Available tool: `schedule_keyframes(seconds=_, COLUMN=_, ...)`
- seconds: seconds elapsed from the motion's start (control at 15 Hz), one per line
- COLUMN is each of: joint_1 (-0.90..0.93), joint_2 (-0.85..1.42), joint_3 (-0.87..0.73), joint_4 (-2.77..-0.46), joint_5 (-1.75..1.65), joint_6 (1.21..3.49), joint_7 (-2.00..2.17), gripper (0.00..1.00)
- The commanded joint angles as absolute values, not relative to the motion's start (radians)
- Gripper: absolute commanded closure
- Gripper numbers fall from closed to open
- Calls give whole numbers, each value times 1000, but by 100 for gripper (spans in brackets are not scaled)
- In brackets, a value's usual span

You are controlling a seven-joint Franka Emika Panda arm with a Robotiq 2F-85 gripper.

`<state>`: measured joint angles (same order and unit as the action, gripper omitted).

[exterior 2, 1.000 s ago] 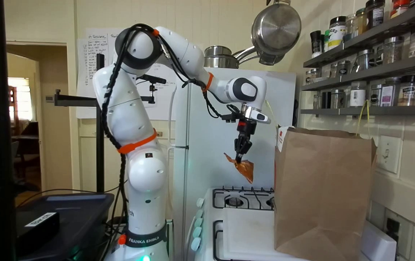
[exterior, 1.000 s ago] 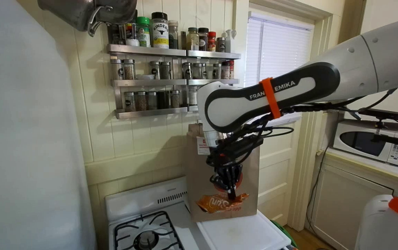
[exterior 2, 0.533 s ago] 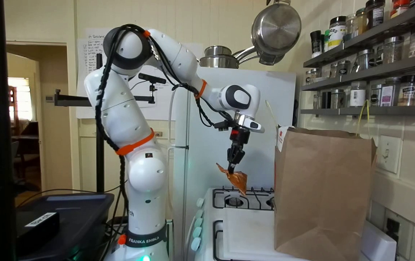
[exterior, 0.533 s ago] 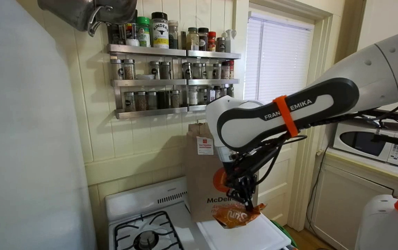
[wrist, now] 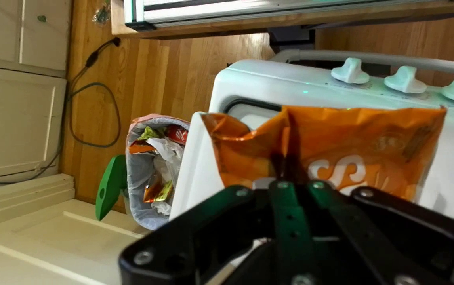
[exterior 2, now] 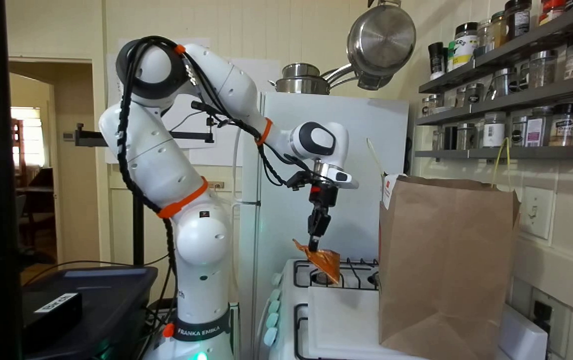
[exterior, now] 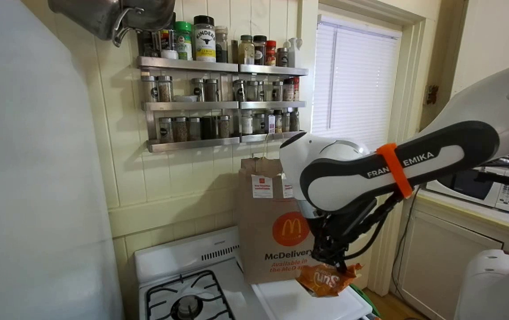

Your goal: Remove the orange packet from the paper bag and put it on the white tray on the stove

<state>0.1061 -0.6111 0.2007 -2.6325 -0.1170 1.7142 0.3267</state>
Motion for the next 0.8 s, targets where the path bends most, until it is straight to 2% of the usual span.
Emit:
schedule_keyframes(seconds=0.0, joint_1=80, joint_2=-696, joint_3=201, joint_4=-2722, joint_5=-156, joint_6=1787, joint_7=360, gripper=71)
schedule_keyframes(seconds=0.13, joint_1=65, joint_2=-708, joint_3=201, joint_4=-2738, joint_5=-178, joint_6=1819, joint_7=365, gripper=63)
schedule_keyframes(seconds=0.6, joint_1=20, joint_2=-745, joint_3=183, joint_4=-2756, joint_5=-195, joint_6=1938, joint_7=376, gripper=9)
schedule_keyframes(seconds=0.73, joint_1=8, joint_2=-758, joint_3=171, joint_4=-2743, joint_5=-184, joint_6=1974, joint_7=376, gripper=0)
